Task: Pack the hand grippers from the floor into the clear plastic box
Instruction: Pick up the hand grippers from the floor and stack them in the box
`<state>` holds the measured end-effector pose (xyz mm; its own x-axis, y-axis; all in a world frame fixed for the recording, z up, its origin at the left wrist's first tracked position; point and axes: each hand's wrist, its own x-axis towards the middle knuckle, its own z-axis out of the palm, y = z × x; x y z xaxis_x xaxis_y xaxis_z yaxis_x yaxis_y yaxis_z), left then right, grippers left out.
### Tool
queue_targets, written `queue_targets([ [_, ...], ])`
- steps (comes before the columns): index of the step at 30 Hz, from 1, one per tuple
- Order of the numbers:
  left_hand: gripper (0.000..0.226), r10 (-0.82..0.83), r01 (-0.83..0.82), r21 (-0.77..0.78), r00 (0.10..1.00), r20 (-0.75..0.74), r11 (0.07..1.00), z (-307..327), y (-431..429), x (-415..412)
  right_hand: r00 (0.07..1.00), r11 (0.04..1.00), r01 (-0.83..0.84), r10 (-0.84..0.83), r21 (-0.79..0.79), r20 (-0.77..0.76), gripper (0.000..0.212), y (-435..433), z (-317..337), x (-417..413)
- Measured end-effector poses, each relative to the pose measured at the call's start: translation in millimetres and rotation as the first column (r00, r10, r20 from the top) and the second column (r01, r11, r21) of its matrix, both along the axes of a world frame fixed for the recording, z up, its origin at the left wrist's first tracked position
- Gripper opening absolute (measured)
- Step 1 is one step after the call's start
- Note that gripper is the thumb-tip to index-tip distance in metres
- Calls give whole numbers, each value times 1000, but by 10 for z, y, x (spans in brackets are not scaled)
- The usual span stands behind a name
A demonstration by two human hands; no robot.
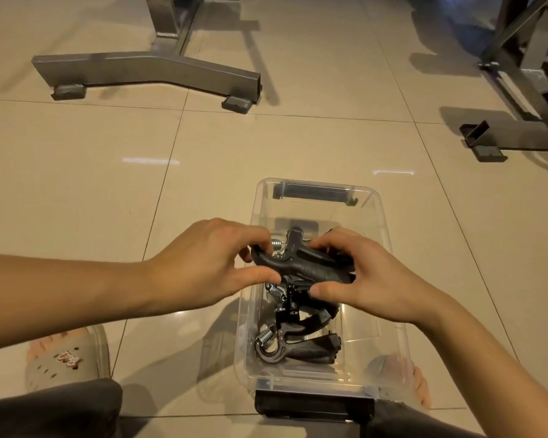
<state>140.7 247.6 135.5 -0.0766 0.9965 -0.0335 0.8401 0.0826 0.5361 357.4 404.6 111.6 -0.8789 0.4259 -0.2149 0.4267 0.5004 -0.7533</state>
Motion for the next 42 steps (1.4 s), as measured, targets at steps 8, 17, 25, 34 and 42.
queue_targets([
  [8,107,-263,170,-326,926,-270,930,-306,-173,36,959,988,-148,132,48,252,55,-33,-375,125],
  [17,122,-243,107,-393,917,-315,913,-367,-221,10,882,911,-372,286,181,375,71,-434,-993,111],
  [25,123,-238,105,-396,923,-303,912,-361,-207,6,863,835,-432,272,342,426,63,-469,-1102,98],
  [34,123,-238,93,-425,923,-302,900,-333,-207,19,860,829,-435,268,351,434,61,-462,-1100,98],
  [42,101,-140,29,-406,959,-246,914,-63,-222,-155,987,989,-12,-12,145,161,35,-275,-474,31],
])
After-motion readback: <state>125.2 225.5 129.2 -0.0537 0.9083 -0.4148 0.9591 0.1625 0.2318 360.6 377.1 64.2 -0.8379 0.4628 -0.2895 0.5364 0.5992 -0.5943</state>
